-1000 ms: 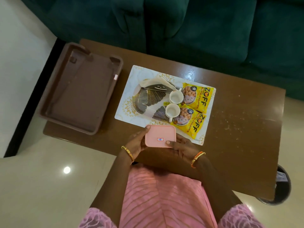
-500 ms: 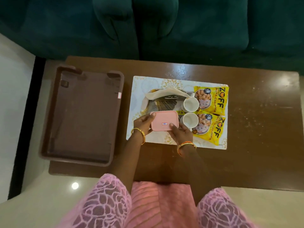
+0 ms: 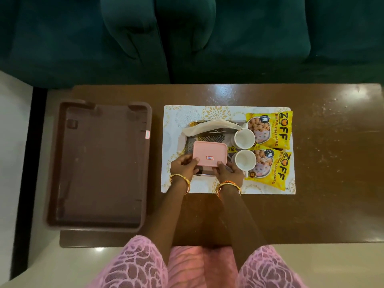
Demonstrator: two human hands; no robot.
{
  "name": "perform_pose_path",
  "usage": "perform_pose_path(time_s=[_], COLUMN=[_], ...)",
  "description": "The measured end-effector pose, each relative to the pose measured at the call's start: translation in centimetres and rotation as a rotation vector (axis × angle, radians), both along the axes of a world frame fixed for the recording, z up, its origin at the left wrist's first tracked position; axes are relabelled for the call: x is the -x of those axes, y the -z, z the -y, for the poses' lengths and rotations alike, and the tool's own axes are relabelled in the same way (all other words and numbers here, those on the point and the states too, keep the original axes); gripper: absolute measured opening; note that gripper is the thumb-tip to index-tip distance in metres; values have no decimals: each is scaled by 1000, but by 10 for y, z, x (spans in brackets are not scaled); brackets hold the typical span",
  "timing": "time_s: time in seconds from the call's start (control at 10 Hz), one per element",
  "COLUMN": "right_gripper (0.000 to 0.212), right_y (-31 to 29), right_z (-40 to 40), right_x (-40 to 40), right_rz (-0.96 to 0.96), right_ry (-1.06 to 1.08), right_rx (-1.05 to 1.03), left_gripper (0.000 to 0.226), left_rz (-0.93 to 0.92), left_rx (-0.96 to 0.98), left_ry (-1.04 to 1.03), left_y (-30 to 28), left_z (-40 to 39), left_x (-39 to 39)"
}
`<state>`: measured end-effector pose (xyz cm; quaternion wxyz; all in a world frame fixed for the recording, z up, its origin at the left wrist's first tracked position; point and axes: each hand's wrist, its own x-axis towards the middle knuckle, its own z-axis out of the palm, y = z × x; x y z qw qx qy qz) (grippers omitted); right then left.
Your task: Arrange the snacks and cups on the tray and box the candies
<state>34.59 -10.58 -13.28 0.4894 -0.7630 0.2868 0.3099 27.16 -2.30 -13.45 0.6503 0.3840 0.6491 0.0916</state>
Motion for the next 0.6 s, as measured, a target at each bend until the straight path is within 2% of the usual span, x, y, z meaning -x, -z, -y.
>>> perform_pose_path(time_s=[0.2, 0.3, 0.4, 0.5, 0.6], right_gripper=[32, 27, 20, 19, 21], right_y=[-8, -16, -21, -35, -51], right_z=[4, 10, 17, 28, 34], right_x=[1, 2, 2, 5, 5], right_rz=[56, 118, 132, 238, 353], right_ry=[-137, -228, -257, -295, -349], right_rx=[77, 146, 151, 124, 123], left_gripper=[25, 31, 37, 32, 28], left_rz=[-126, -213, -241, -323, -376], left_rx=[-89, -220, -326, -520, -635], left_ry=[19, 80, 191, 361, 494], left_y=[-3, -16, -22, -37, -49], left_z=[11, 23, 29, 40, 47], left_x=[-2, -4, -5, -5, -6])
